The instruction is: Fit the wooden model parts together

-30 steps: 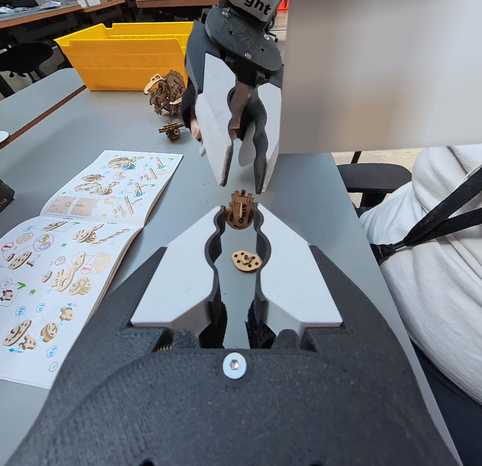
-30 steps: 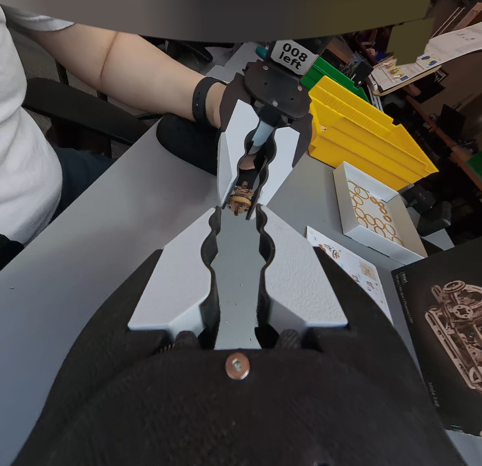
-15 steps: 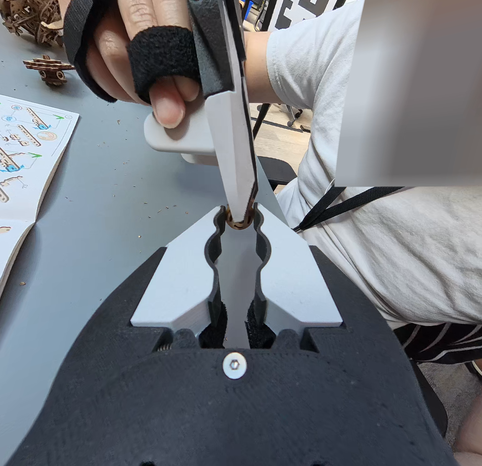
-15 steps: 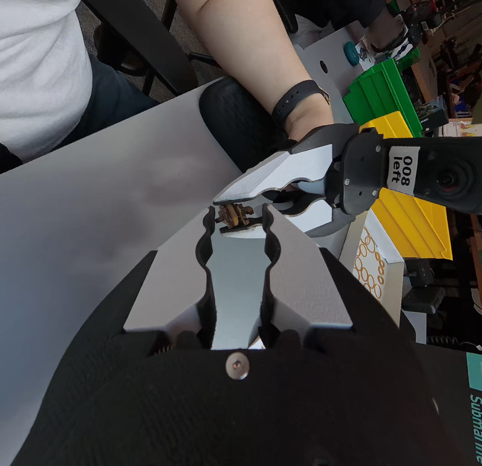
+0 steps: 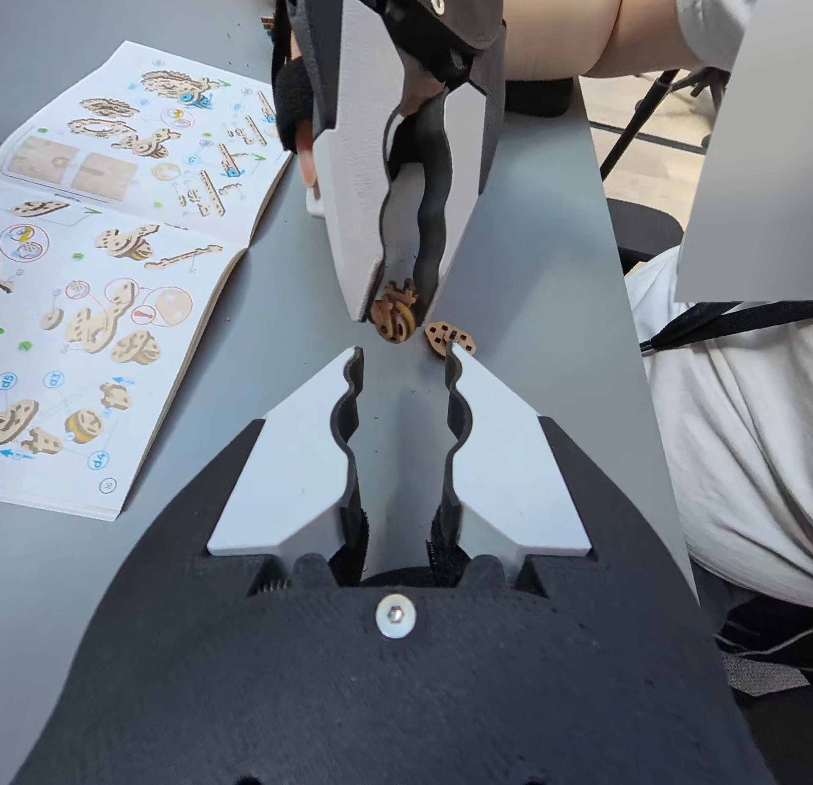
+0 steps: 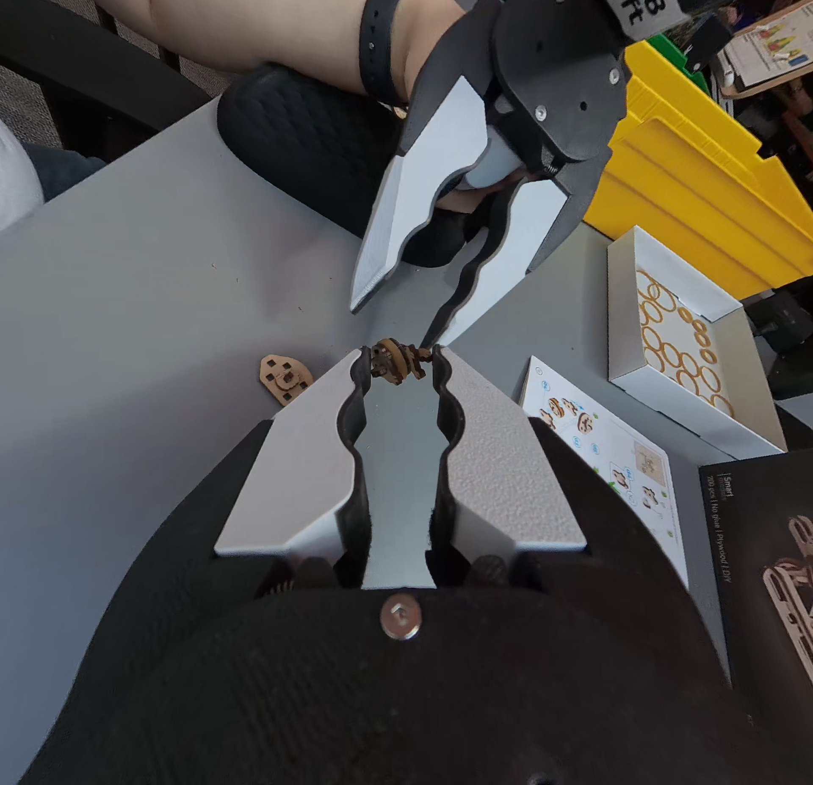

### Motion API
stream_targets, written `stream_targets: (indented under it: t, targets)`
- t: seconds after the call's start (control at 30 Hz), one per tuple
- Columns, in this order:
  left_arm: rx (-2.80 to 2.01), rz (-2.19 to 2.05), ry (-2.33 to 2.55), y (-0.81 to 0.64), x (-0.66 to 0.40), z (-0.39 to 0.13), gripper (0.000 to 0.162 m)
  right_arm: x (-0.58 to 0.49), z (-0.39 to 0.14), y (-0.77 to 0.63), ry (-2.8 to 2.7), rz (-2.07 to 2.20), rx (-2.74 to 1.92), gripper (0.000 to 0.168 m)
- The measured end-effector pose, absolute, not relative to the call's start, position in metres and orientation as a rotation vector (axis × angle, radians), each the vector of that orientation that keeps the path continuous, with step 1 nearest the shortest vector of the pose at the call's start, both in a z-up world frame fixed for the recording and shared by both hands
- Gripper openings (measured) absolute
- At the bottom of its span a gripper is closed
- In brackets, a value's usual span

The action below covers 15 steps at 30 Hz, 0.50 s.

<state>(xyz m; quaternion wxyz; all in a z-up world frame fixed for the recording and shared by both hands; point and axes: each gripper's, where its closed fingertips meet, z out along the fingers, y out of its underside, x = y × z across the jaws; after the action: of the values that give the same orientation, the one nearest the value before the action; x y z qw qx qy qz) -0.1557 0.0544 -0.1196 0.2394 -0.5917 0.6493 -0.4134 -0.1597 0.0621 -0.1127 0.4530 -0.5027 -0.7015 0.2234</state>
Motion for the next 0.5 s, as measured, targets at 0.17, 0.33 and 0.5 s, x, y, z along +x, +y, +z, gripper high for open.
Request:
stream_targets:
  t: [0.17,0.33,0.5]
  targets:
    - [-1.649,-0.967,1.866,0.055,-0.154,-0.139,0.026,-0.167,-0.131,0.067,-1.736,0.617,-1.343,0.028]
    - [-1.701,-0.859,1.858,0.064,-0.153,-0.149,0.015,-0.164,-0.142,0.072,-1.730,0.604,-1.411,0.028]
    - [-1.721,-0.836,1.839,0.067,-0.152,-0.151,0.014,-0.159,-0.151,0.077,-1.733,0.563,-1.472,0.029]
